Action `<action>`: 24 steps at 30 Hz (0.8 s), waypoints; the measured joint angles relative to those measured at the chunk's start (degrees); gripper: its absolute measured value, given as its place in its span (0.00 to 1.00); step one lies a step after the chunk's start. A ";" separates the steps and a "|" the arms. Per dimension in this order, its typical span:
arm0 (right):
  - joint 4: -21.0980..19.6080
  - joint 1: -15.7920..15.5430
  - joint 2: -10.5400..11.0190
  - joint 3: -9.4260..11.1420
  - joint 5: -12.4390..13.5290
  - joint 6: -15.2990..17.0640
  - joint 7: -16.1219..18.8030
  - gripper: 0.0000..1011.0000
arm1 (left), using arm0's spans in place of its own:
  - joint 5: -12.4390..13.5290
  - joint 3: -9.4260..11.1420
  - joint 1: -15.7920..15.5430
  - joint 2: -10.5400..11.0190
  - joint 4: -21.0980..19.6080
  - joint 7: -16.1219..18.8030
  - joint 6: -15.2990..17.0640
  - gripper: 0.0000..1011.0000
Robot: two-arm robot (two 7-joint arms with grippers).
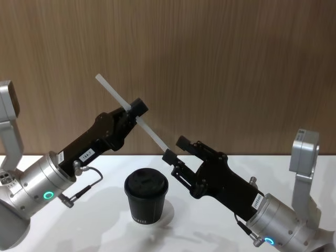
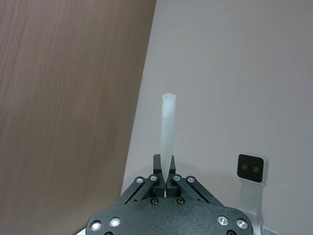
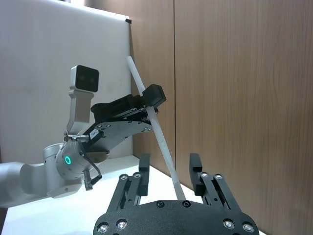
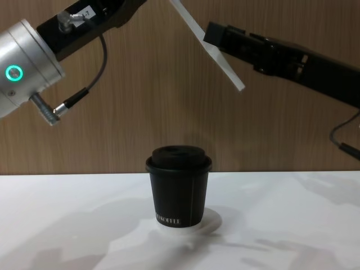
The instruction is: Pick up the straw with one hand, pass it to the other hand, and insert it into the cup.
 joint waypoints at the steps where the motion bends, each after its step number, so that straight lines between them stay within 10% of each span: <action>1: 0.00 0.00 0.00 0.00 0.00 0.00 0.00 0.50 | 0.08 0.01 0.03 0.08 -0.12 0.11 -0.07 0.01; 17: 0.00 0.00 0.00 0.00 0.00 0.00 0.00 0.97 | 7.90 0.43 1.29 3.55 -5.44 9.46 -2.24 0.01; 24: 0.00 0.00 0.00 0.00 0.00 0.00 0.00 0.99 | 13.61 0.51 1.91 4.85 -8.35 15.95 -2.69 0.01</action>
